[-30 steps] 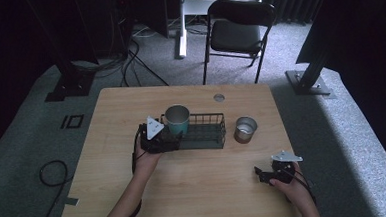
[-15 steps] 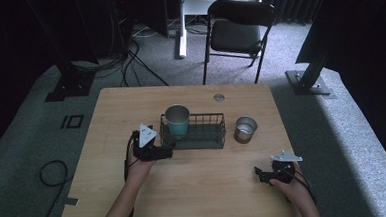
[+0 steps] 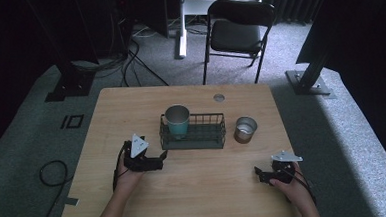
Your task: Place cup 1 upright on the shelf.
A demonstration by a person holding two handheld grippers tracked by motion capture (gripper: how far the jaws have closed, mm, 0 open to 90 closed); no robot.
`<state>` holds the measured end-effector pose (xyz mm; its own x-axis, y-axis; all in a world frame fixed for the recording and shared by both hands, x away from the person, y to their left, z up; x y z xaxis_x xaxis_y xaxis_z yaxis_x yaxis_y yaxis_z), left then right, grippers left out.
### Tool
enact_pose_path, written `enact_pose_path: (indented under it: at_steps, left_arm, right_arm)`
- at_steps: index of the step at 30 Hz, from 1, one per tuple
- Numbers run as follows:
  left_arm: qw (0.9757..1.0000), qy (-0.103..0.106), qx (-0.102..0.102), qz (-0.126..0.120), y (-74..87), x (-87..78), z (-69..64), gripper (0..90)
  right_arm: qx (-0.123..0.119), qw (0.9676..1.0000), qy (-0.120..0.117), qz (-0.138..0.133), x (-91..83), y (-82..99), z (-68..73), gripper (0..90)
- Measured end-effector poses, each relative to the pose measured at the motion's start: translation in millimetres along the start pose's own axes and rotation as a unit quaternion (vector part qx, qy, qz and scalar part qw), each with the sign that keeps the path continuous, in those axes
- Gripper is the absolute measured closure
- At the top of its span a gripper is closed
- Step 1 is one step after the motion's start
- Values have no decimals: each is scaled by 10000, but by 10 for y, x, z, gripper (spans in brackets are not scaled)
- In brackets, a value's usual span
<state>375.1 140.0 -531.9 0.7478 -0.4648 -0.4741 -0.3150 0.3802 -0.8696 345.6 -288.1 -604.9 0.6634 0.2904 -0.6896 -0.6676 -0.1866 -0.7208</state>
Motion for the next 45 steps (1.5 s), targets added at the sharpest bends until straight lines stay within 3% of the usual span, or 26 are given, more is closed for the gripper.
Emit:
enact_pose_path:
  at_steps: [16, 31, 45]
  left_arm:
    - [9992, 64, 82, 387, 443, -147, -49, 12]
    - [9979, 7, -270, 581, 811, -449, 157, 13]
    - [9963, -181, -321, 781, 1032, -662, 318, 13]
  right_arm:
    - [-2, 10000, 0, 1, 0, 0, 0, 119]
    - [-2, 10000, -2, 0, 0, 0, 0, 118]
    - [0, 10000, -2, -1, 0, 0, 0, 118]
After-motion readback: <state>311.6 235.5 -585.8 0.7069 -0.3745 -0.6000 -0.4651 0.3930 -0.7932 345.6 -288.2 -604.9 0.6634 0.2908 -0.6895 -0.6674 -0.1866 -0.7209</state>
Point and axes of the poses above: each handheld gripper's, and its own axes: x roughly forward along the jaws, y roughly out of its underside, z roughly to its left, the point moved 7 cm from there along x, roughly forward along the jaws, and after that the axes turned 5 degrees about x, right-handed, at the moved point
